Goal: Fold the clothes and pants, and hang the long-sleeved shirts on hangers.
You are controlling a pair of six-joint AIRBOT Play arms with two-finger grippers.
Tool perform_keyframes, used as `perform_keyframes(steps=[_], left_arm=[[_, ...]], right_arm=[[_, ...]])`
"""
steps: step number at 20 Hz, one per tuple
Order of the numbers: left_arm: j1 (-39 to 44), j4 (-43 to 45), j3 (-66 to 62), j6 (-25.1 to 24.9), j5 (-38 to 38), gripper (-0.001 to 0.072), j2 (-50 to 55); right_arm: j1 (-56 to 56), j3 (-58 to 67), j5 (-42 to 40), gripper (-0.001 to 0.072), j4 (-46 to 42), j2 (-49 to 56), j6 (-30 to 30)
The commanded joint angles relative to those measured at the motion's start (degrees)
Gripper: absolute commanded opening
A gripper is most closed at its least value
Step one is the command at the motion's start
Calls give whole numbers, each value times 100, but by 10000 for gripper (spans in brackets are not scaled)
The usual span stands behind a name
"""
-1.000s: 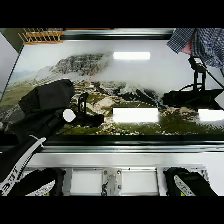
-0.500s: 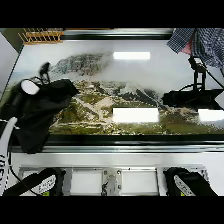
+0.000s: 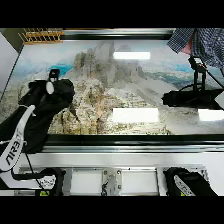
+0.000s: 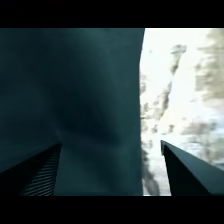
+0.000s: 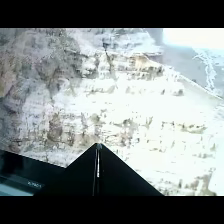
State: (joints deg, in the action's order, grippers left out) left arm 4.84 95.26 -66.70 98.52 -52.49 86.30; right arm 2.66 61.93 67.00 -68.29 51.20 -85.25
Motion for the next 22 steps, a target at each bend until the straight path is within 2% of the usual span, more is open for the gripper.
perform_keyframes(steps=[1, 3, 5, 6, 7, 11, 15, 19, 22], left_arm=[[341, 1027, -15, 483, 114, 689, 382], [358, 1021, -15, 509, 129, 674, 472], [354, 1014, -15, 509, 120, 308, 481], [352, 1014, -15, 505, 120, 176, 476], [352, 1012, -15, 498, 98, 6, 474], [455, 957, -35, 501, 313, 4, -2], [824, 955, -675, 476, 267, 4, -841], [1652, 953, -1832, 476, 302, 4, -1617], [2476, 964, -2752, 474, 413, 4, -2052]], right_arm=[[4, -2, 2, 23, 0, 2, -2], [4, -2, 2, 23, 0, 2, -2], [4, -2, 2, 23, 0, 2, -2], [4, -2, 2, 23, 0, 2, 0], [4, -2, -2, 22, -2, 2, 0], [4, -2, -7, 23, 4, 2, -4], [4, -2, -254, 23, 24, 2, -2], [-68, 83, -608, 23, -24, -28, -22], [-531, 533, -887, 23, -20, -173, -74]])
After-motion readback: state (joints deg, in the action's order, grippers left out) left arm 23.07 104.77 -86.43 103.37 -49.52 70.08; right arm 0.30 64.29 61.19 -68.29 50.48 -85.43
